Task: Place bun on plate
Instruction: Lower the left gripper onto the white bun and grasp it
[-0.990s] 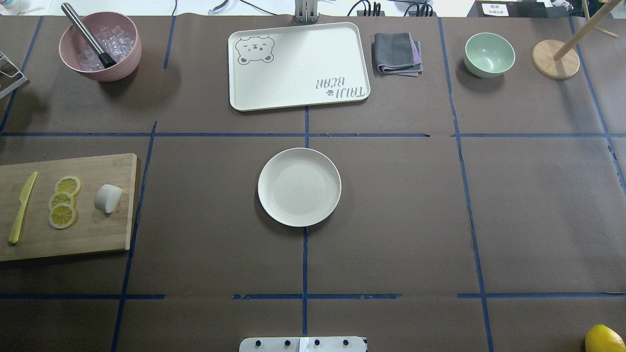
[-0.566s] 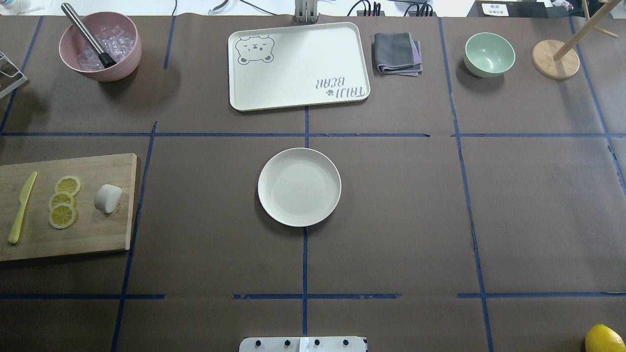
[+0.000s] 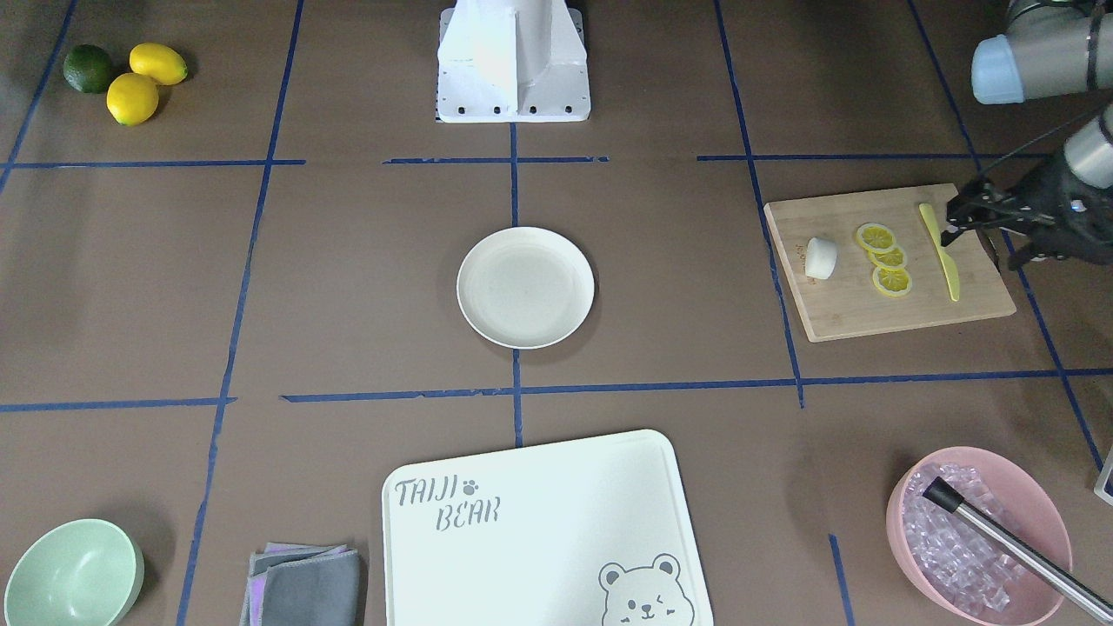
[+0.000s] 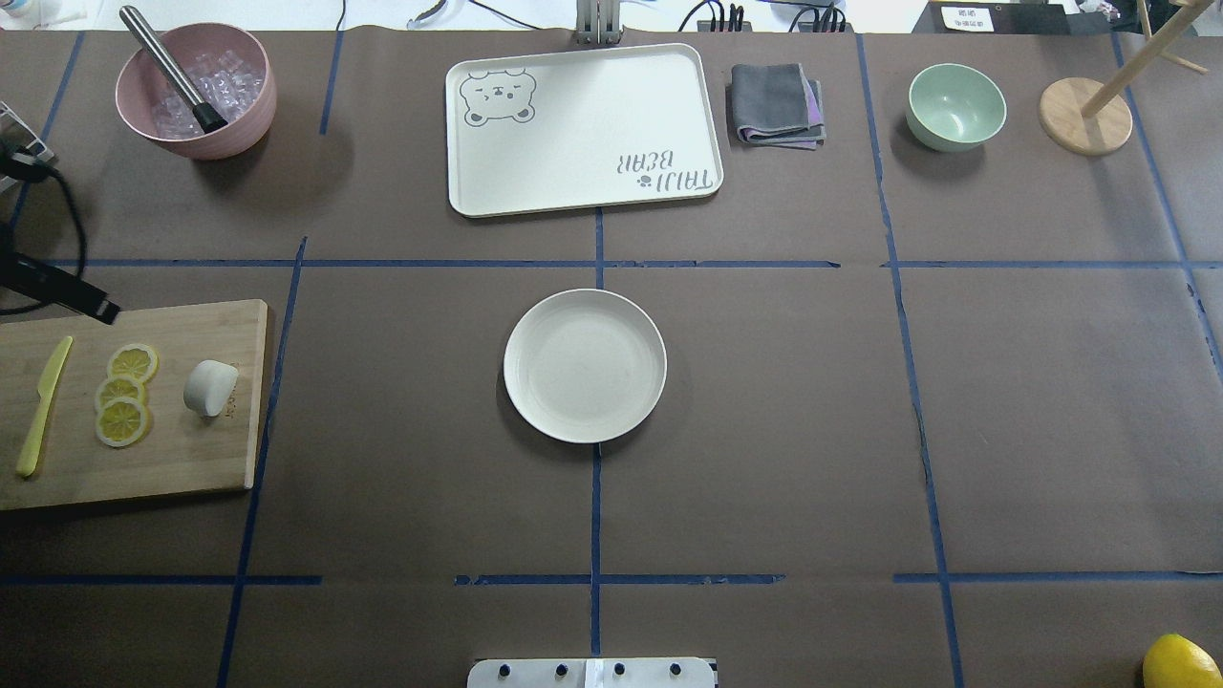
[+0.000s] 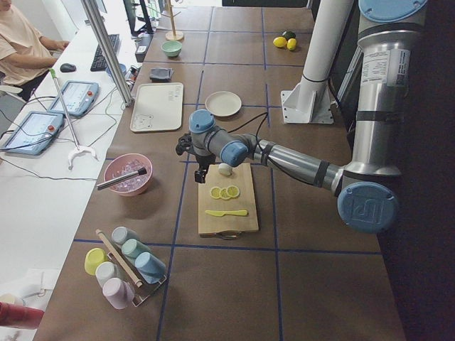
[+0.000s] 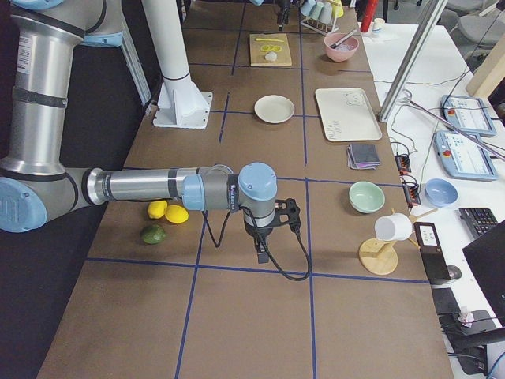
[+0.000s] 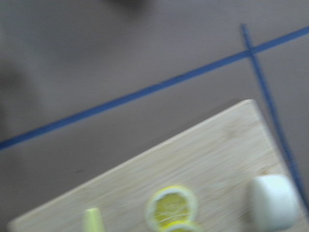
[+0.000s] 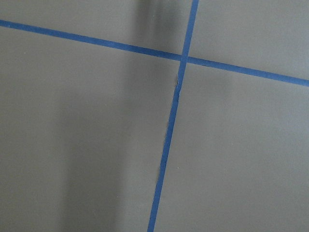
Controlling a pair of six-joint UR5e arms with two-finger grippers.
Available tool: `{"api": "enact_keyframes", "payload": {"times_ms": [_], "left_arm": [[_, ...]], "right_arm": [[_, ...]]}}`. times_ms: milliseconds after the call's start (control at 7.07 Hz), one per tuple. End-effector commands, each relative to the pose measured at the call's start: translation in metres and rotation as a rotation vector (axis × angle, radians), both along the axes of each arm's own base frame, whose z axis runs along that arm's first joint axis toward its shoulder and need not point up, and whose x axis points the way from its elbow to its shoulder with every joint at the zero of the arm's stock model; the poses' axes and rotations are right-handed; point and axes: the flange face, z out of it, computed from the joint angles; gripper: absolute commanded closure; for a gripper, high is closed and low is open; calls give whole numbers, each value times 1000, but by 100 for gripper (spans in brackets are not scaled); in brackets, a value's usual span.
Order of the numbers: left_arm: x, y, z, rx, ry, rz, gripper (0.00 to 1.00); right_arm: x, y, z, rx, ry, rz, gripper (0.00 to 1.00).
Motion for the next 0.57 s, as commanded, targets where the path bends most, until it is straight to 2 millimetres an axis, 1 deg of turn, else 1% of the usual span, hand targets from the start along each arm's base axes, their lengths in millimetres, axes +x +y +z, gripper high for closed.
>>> {"api": "enact_keyframes", "payload": {"times_ms": [0,141,283,424], "left_arm": [[89,28,-34,-33,-46,-47,0],[118,41,-26,-64,-65,-21,0],[130,48,-24,-60,-76,-8,0],[132,48,-15,-69,-90,-3,0]], "right_arm": [[0,0,1,1,0,-2,0],[0,0,0,0,-2,0,0],[0,0,1,-1,-2,0,0],[0,0,1,-2,-2,1,0]]}}
